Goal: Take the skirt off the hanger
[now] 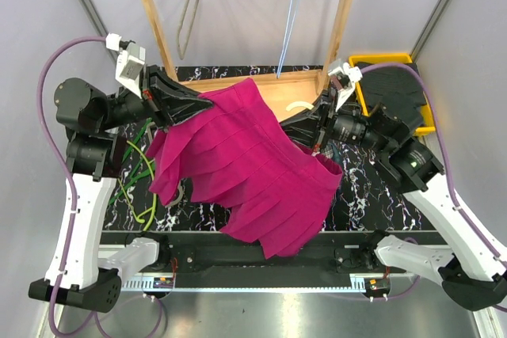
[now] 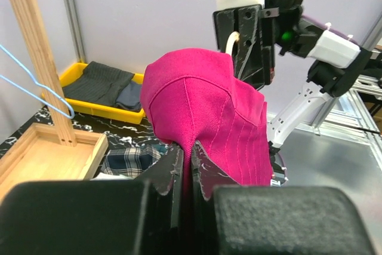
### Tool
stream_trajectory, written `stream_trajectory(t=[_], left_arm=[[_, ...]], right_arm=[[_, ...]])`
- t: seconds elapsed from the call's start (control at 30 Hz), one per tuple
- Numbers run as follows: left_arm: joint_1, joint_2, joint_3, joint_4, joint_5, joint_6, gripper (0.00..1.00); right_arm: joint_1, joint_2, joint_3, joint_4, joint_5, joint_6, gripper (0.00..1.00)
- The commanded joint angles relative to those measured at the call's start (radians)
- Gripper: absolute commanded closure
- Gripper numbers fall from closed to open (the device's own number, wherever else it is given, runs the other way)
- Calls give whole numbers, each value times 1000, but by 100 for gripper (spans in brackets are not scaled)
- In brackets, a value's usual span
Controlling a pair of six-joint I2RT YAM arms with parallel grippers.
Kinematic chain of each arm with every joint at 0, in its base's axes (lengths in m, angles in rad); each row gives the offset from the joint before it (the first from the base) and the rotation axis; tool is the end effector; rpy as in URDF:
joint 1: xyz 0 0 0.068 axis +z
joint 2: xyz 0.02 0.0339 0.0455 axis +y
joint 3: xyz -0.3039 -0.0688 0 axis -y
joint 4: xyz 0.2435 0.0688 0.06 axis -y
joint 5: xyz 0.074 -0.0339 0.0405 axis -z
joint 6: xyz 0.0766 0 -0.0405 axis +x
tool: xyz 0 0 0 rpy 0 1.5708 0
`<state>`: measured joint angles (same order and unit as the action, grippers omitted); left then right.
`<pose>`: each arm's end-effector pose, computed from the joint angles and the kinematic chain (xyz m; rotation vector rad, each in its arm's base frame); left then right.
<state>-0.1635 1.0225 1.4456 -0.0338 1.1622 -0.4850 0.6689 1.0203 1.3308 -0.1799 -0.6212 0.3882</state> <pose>0.1421 -0.0947 0.5672 0.8849 1.2549 -1.2041 0.1368 0.1650 0.5218 -0.7572 1.4157 1.2846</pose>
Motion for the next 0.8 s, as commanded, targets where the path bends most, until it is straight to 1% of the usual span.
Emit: stream_trajectory(t=[0.0, 0.07, 0.1, 0.17, 0.2, 0.3, 0.37, 0.4, 0.43, 0.47, 0.5, 0.53, 0.57, 0.67, 0.73, 0.77], left_arm=[[13, -42, 7, -29, -50, 68, 97], [15, -50, 10, -57, -56, 82, 96], [15, -56, 10, -66, -61, 95, 95], [16, -65, 9, -86, -67, 108, 93], [16, -68, 9, -89, -68, 114, 92], [16, -71, 4, -92, -70, 114, 91], [16, -75, 1, -92, -71, 115, 85], [15, -75, -1, -94, -72, 115, 80], [16, -76, -5, -95, -75, 115, 72], [16, -79, -7, -97, -76, 114, 38], [16, -82, -11, -97, -85, 111, 22], [16, -85, -14, -103, -93, 109, 10], [16, -87, -22, -103, -94, 109, 5], [16, -91, -39, -107, -96, 109, 4], [16, -93, -50, -107, -113, 111, 1], [16, -93, -54, -106, -121, 115, 1]], right_arm=[[0, -63, 129, -35, 173, -127, 100], [1, -74, 200, -127, 259, -217, 100], [1, -78, 224, -191, 329, -247, 100], [1, -95, 278, -240, 388, -328, 100], [1, -100, 295, -289, 444, -350, 100], [1, -115, 352, -363, 526, -415, 100], [1, -126, 369, -383, 554, -437, 100], [1, -127, 373, -395, 577, -442, 100], [1, -131, 378, -397, 581, -440, 100], [1, -132, 378, -397, 581, -443, 100], [1, -131, 381, -398, 577, -443, 100], [1, -126, 390, -401, 575, -442, 100], [1, -117, 396, -400, 571, -440, 100], [1, -94, 413, -377, 526, -416, 100], [1, -66, 421, -359, 486, -394, 100], [1, -55, 424, -343, 438, -350, 100]])
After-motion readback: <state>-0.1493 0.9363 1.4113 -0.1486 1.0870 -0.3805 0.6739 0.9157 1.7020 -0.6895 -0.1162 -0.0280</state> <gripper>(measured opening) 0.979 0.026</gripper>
